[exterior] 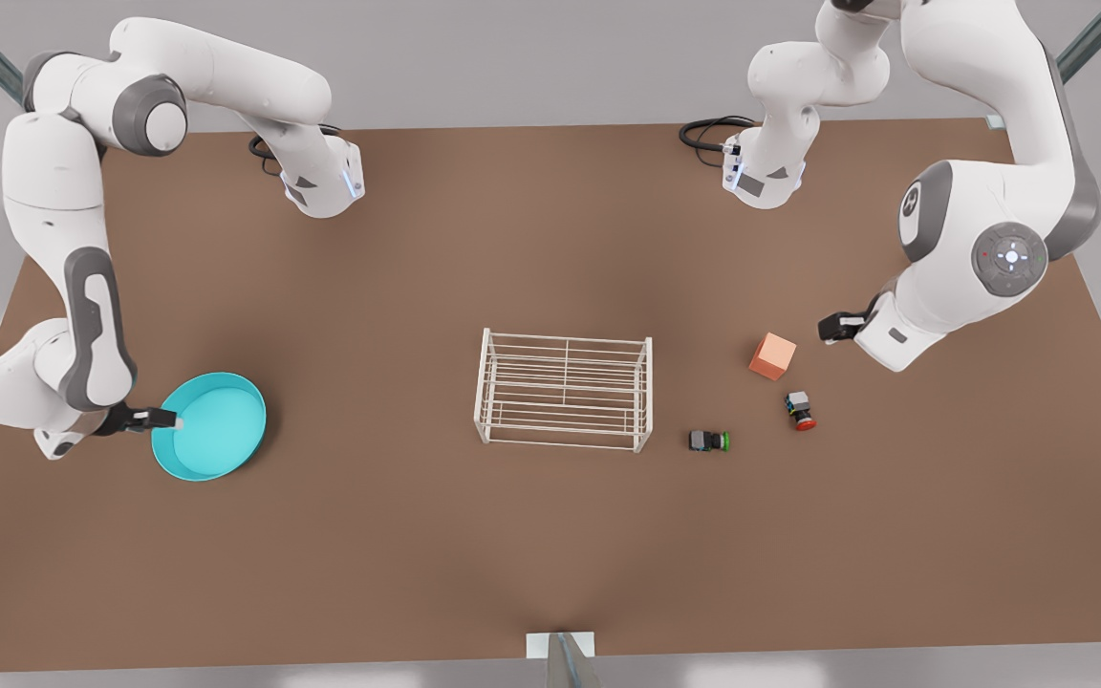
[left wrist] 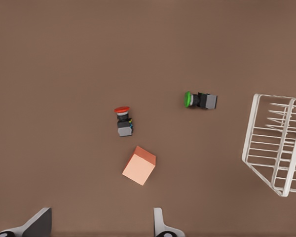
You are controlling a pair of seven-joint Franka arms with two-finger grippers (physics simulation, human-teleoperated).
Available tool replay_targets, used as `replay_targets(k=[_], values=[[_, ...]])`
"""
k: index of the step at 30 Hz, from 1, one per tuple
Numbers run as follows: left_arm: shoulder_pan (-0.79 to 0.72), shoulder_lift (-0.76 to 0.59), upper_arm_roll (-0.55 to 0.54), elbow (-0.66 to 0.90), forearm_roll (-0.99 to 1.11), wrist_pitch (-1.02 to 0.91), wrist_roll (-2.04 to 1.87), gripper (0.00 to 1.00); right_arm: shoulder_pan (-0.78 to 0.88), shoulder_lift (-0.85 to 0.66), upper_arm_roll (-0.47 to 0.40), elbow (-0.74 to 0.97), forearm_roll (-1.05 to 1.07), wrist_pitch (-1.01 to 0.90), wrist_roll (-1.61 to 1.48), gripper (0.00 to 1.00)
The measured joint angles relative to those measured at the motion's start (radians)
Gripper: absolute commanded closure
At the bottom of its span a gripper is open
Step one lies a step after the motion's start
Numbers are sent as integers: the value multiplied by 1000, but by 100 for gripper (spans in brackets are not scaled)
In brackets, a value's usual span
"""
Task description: Place the plate on the shelf with right arm and place the red button switch in the plate with left arm
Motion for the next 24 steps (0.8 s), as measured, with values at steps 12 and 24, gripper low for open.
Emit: replay_targets(k=[12, 24], values=[[-1, 2, 9, 0, 0, 2, -4, 0, -18, -7, 5, -48, 19, 27, -71, 15], [-5, 5, 22, 0, 0, 4, -4, 0, -18, -16, 6, -36, 29, -4, -138, 79]])
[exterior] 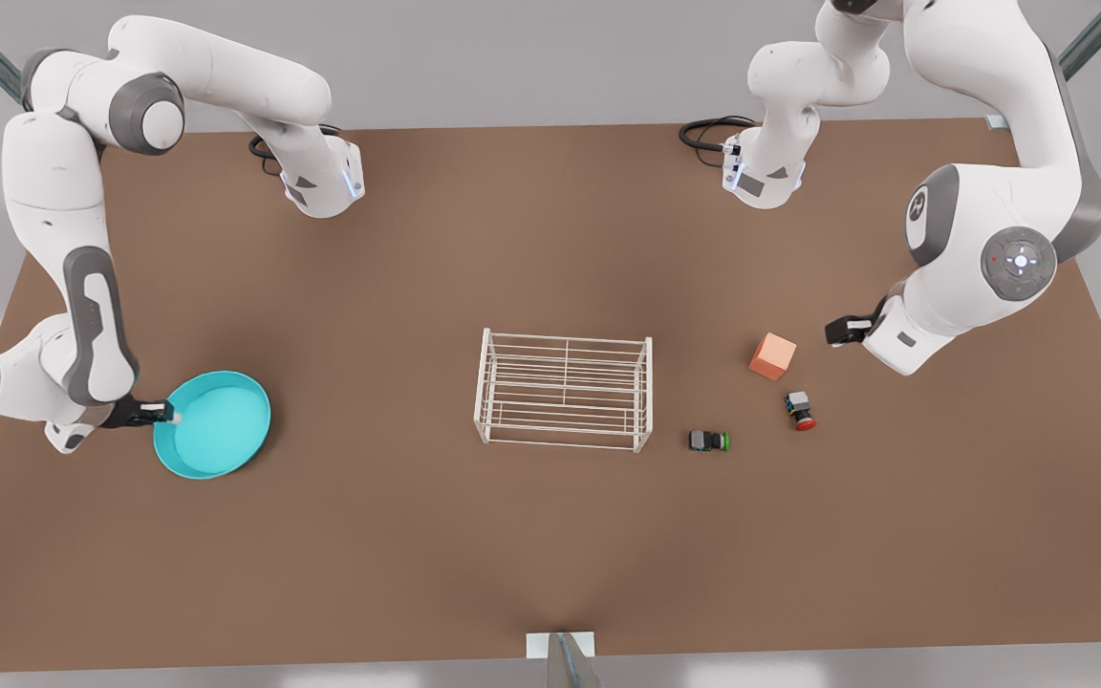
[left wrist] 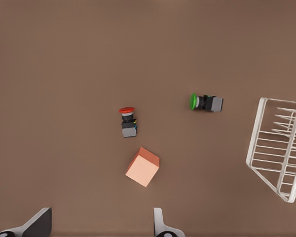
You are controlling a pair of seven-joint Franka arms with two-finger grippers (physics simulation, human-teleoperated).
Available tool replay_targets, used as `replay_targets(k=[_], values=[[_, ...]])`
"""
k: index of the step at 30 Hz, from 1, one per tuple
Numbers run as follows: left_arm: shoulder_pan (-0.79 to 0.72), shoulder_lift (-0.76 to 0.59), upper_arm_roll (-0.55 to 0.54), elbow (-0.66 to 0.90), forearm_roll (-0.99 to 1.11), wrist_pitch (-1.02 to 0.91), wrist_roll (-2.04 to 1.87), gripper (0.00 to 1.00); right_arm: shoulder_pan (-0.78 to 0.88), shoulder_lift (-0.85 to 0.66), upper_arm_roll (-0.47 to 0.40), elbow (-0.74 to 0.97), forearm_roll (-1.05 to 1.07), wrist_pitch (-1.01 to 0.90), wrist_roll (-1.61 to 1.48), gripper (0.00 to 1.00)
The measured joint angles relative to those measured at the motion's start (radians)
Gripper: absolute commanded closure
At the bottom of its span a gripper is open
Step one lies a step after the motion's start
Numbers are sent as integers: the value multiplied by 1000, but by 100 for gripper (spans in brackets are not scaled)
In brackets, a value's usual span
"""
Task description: Place the plate on the shelf with right arm and place the red button switch in the plate with left arm
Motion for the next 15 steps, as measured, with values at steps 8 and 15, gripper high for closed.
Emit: replay_targets(k=[8, 15], values=[[2, 72, 71, -106, -4, 134, 4, 0, 9, -91, 149, 125, 5, -167, -26, 79], [-6, 146, 78, -360, -68, 452, 8, 0, 105, -85, 291, 291, 82, -277, -31, 79]])
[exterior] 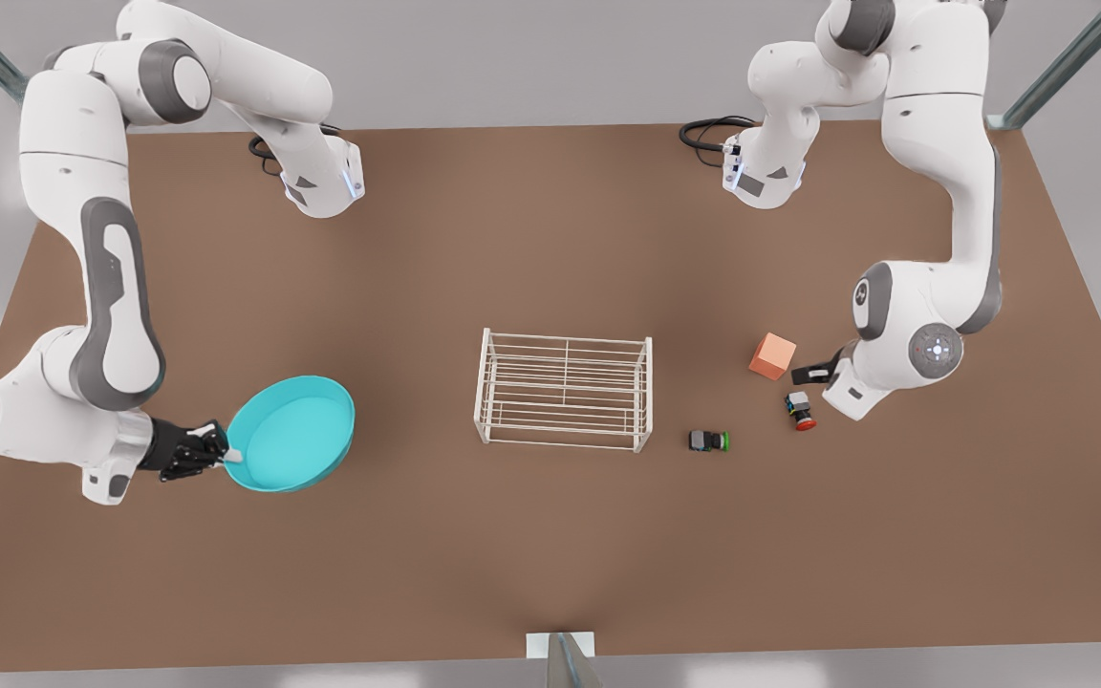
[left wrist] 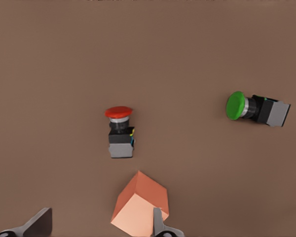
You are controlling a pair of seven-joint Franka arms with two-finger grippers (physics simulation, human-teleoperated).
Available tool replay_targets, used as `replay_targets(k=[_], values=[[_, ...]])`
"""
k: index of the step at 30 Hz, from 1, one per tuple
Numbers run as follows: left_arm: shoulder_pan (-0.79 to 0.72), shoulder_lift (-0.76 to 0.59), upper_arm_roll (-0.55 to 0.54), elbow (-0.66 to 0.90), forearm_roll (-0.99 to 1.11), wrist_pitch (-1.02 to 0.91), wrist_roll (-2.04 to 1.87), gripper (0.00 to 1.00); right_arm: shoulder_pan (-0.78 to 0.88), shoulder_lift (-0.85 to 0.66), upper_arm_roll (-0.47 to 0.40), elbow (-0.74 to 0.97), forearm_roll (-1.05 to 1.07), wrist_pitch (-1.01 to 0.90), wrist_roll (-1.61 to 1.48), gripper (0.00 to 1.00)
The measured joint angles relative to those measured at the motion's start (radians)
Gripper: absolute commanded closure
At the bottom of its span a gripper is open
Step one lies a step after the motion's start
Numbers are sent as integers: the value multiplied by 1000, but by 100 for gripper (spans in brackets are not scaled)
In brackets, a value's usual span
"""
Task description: Place the plate on the shelf with right arm and place the red button switch in the plate with left arm
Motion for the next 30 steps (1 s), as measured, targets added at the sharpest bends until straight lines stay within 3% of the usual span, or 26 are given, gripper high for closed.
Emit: replay_targets(k=[7, 14, 25, 29, 30], values=[[2, 93, 2, -91, -25, 236, 4, 0, 267, -4, 4, 62, 157, -46, 69, 79], [4, 150, 4, -127, -29, 356, 7, 0, 522, 43, -6, 132, 209, 49, 213, 79], [8, 199, 4, -131, -30, 461, 11, 0, 636, 125, -10, 80, 140, 238, 388, 79], [10, 203, 4, -130, -30, 483, 12, 20, 647, 115, -9, 57, 130, 262, 428, 79], [10, 203, 4, -131, -30, 486, 12, 23, 647, 114, -9, 51, 128, 266, 437, 13]])
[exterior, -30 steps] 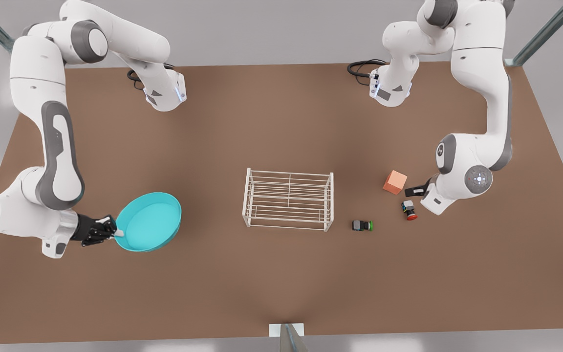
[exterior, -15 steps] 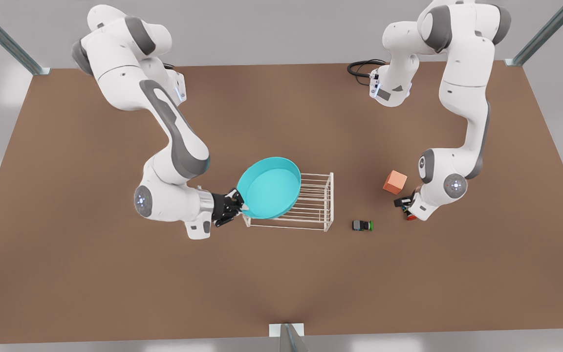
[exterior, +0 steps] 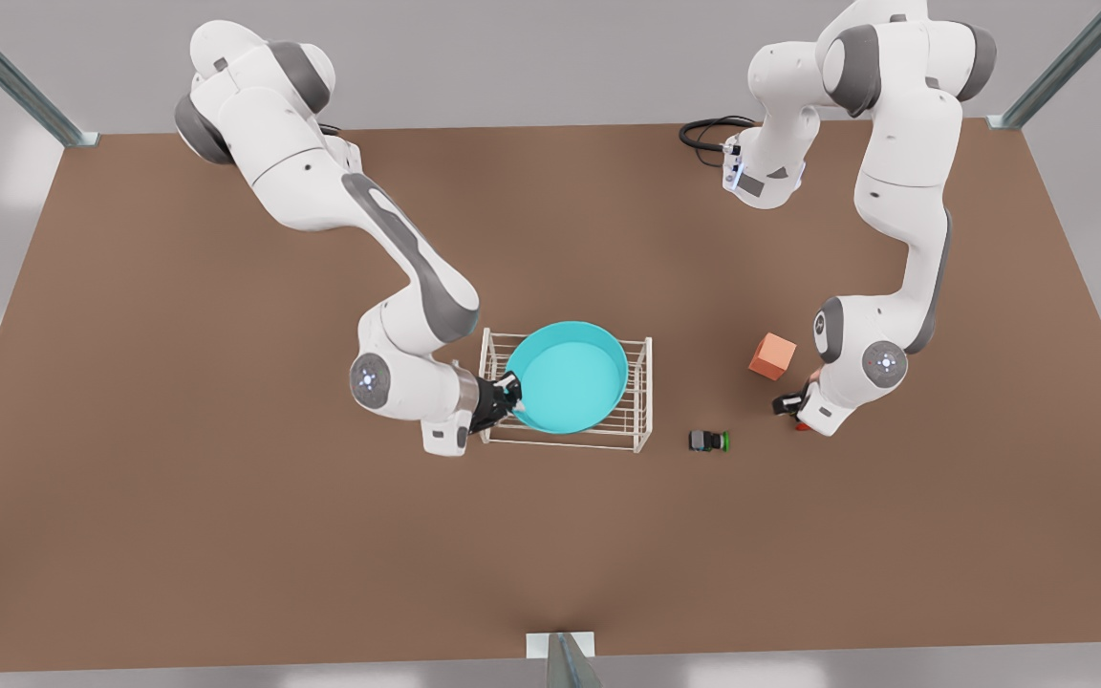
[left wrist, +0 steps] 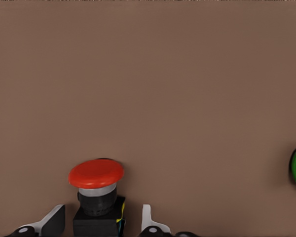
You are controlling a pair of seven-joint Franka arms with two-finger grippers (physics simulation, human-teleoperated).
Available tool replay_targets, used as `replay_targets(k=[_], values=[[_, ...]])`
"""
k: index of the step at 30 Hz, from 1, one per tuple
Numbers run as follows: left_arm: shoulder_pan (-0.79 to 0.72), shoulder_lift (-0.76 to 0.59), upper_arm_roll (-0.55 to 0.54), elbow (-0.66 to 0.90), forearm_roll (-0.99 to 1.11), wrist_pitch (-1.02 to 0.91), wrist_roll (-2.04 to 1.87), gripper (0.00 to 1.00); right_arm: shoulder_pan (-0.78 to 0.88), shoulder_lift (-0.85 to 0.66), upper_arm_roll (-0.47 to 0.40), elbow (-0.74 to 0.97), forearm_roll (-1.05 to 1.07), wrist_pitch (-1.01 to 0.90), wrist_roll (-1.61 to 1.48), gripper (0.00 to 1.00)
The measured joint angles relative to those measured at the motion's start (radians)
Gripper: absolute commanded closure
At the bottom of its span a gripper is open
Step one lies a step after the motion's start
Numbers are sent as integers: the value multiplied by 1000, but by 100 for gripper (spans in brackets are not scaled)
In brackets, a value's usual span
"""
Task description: Place the plate on the shelf with right arm and place the red button switch in the plate with left arm
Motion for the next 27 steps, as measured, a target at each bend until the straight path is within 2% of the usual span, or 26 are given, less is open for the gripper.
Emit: replay_targets(k=[1, 7, 9, 12, 15, 19, 23, 27], values=[[1, 0, 0, 0, 0, 2, 0, 26, 0, -2, 0, -7, -4, 4, 10, 0], [1, 1, 0, -2, 0, 6, 1, 32, 0, -16, 5, -13, -33, 15, 79, 0], [2, 1, 0, -2, 0, 3, 0, 46, -1, -38, 6, -12, -31, 12, 96, 0], [3, 0, 0, -1, 4, -1, -3, 55, -7, -135, 0, -14, -50, -21, 112, 0], [3, -1, 0, 1, 7, -4, -8, 55, -117, -267, -32, -2, -206, -188, 143, 0], [2, -24, 0, 21, 9, -35, -14, 56, -387, -299, -130, 15, -478, -444, 173, 0], [-1, -51, 2, 69, -25, -87, -21, 56, -437, -530, -174, -49, -596, -615, 195, 0], [-69, -141, 12, 154, -82, -196, -48, 56, -439, -598, -180, -80, -598, -708, 214, 0]])
